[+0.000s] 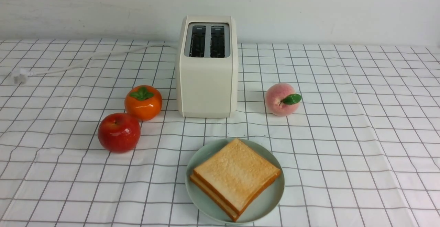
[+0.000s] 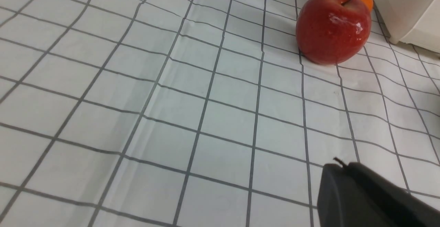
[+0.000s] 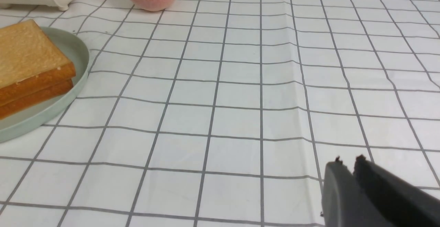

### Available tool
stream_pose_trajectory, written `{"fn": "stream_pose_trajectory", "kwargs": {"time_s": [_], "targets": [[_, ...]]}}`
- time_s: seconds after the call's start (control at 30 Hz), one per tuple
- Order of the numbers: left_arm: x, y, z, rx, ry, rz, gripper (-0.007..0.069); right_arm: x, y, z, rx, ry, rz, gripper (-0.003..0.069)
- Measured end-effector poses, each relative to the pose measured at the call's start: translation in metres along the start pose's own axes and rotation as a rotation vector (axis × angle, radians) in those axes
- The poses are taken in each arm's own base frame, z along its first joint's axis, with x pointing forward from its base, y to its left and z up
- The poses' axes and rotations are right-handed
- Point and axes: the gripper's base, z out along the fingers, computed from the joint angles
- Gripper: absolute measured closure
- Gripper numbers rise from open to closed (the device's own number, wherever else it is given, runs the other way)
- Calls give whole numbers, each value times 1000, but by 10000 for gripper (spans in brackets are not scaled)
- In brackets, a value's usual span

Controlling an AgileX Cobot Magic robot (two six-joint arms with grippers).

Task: Take toasted bread from bread machine on white checkered table place on plate.

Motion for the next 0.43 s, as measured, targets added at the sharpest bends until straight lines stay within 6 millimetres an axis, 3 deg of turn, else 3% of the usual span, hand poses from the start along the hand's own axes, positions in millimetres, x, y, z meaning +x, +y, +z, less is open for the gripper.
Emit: {"fn": "stream_pose_trajectory", "kwargs": {"time_s": [0.43], "targets": [[0, 0, 0, 0, 0, -1, 635, 0, 0, 0, 0, 0, 0, 571]]}}
